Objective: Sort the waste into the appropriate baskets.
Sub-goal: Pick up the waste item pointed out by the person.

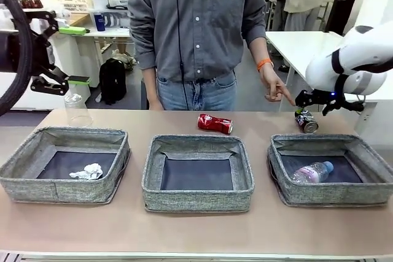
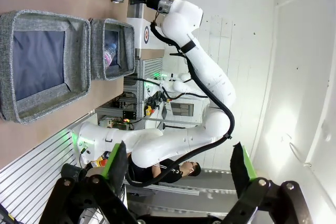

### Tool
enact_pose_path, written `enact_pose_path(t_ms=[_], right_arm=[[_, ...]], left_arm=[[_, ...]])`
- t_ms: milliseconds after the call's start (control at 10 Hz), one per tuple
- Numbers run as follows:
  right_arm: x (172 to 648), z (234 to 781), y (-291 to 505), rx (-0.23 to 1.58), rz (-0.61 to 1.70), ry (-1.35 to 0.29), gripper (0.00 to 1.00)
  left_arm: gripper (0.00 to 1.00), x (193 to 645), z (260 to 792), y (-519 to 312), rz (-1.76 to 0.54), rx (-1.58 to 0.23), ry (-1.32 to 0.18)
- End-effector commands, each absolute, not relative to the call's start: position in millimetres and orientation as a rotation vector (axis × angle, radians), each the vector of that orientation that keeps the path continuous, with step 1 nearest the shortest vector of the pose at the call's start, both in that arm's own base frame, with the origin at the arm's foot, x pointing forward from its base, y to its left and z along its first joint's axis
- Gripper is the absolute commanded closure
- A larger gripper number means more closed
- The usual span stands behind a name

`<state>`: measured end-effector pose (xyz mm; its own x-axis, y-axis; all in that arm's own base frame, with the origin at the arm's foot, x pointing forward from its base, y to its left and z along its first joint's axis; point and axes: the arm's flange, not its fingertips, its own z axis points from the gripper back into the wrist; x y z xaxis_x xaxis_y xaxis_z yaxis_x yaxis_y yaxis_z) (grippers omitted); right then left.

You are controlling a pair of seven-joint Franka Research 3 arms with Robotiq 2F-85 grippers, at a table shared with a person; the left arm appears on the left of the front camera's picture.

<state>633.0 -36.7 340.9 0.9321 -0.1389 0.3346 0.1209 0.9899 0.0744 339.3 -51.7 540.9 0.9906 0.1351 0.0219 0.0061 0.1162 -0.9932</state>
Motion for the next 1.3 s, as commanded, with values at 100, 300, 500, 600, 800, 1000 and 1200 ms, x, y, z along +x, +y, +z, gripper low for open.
enact_pose_path(t_ms=[100, 300, 500, 600, 800, 1000, 1200], right_arm=[[650.6, 323.3, -33.4, 0.029, -0.156, -0.314, 0.0], [650.4, 315.8, -33.5, 0.024, -0.16, -0.298, 0.0], [648.5, 313.6, -33.2, 0.017, -0.154, -0.285, 0.0], [647.7, 313.2, -33.2, 0.017, -0.155, -0.28, 0.0], [646.3, 313.7, -33.8, -0.017, -0.152, -0.27, 0.1], [645.8, 315.5, -33.1, -0.002, -0.153, -0.275, 0.35], [645.8, 315.0, -32.9, 0.013, -0.146, -0.283, 0.63]], left_arm=[[0.0, 338.5, 544.1, -54.0, 0.089, -1.472, -0.123], [0.0, 338.5, 544.1, -54.0, 0.089, -1.472, -0.123], [0.0, 338.5, 544.1, -54.0, 0.089, -1.472, -0.123], [0.0, 338.5, 544.1, -54.0, 0.089, -1.472, -0.123], [0.0, 338.5, 544.1, -54.0, 0.089, -1.472, -0.123], [0.0, 338.5, 544.1, -54.0, 0.089, -1.472, -0.123], [0.0, 338.5, 544.1, -54.0, 0.089, -1.472, -0.123]])
